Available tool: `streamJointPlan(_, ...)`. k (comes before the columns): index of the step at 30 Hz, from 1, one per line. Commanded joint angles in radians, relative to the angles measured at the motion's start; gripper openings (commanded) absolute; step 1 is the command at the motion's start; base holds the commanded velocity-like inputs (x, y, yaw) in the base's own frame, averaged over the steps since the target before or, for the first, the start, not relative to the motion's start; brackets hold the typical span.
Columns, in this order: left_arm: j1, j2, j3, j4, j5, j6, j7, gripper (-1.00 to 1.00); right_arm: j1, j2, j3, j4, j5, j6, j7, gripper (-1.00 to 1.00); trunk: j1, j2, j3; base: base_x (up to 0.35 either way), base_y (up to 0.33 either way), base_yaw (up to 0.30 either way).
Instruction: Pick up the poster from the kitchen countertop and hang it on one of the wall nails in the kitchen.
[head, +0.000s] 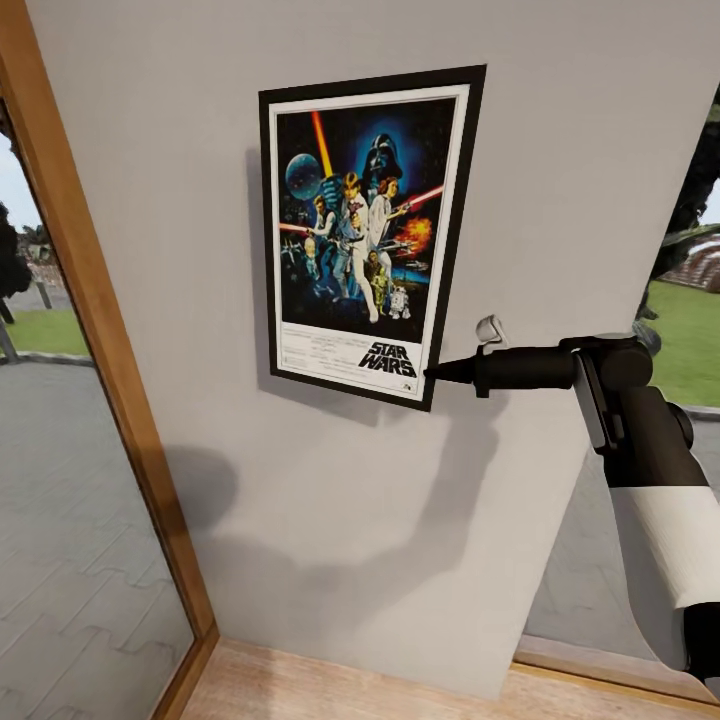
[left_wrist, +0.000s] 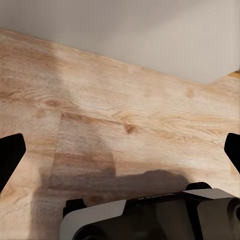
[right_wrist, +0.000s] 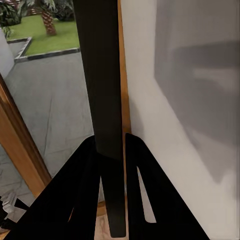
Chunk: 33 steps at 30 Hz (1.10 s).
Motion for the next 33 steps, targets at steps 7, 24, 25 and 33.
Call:
streamJointPlan(7,0.0,-0.001,0.003,-0.002,-0.004,0.007,-0.006,1.0,0.0,0.0,0.001,0.0,0.001,0.012,0.005,-1.0,0.001,-0.001,0.0,0.024,0.0,0.0)
streamJointPlan(24,0.0,-0.001,0.003,-0.002,-0.004,0.007,-0.006,1.0,0.0,0.0,0.001,0.0,0.001,0.012,0.005,-1.0,0.001,-0.001,0.0,0.001,0.0,0.0)
streamJointPlan(25,0.0,-0.001,0.003,-0.002,-0.004,0.007,-0.006,1.0,0.0,0.0,0.001,0.0,0.001,0.012,0.005,-1.0,0.001,-0.001,0.0,0.0,0.0,0.0)
streamJointPlan(33,0.0,-0.001,0.003,-0.002,-0.004,0.007,-0.006,1.0,0.0,0.0,0.001,0.0,0.001,0.012,0.005,-1.0,0.001,-0.001,0.0,0.048,0.0,0.0)
